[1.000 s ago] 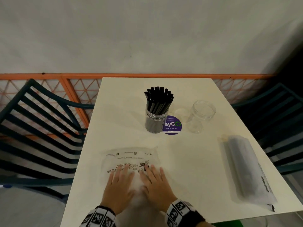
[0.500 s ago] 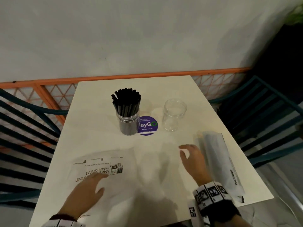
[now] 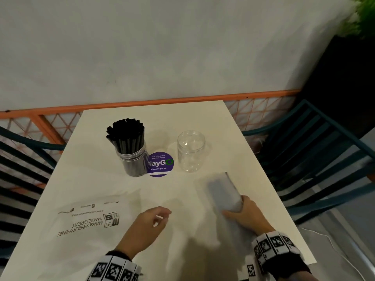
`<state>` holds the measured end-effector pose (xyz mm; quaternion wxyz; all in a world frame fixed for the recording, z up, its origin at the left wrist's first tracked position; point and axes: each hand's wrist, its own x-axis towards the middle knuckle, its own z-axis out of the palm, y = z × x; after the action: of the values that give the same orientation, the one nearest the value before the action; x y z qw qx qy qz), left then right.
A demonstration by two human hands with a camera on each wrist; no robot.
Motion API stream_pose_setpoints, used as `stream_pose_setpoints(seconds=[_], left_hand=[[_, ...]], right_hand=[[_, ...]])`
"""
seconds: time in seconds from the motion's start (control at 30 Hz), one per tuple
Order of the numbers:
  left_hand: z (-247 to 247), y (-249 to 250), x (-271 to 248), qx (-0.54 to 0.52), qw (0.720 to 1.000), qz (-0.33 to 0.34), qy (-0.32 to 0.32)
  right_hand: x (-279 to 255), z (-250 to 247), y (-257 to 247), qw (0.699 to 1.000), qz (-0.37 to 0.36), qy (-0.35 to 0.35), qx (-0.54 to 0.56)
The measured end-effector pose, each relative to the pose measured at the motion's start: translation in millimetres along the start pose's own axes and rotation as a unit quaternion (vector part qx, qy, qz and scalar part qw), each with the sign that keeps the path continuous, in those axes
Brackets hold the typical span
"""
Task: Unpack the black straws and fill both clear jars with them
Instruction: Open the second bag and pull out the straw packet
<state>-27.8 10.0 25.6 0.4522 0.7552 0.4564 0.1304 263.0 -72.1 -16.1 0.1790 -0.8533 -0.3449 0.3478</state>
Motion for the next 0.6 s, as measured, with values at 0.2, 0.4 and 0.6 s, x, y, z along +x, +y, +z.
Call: stream_pose_setpoints(seconds=[0.2,0.4,0.6], left_hand=[[27,-2,9,-0.186,0.968,-0.146,0.077],[42,-7,3,-0.249,0.939,-0.167,0.171],[36,-1,2,-0.266,0.931,-0.156,0.193]], right_hand=[[-17,1,-35,0.917,-0.293,-0.145,-0.227],[-21,17,-39,0.845,-0.434,-0.109,-0.294],[-15,18,-40,0.836,-0.478,-0.089,-0.255]])
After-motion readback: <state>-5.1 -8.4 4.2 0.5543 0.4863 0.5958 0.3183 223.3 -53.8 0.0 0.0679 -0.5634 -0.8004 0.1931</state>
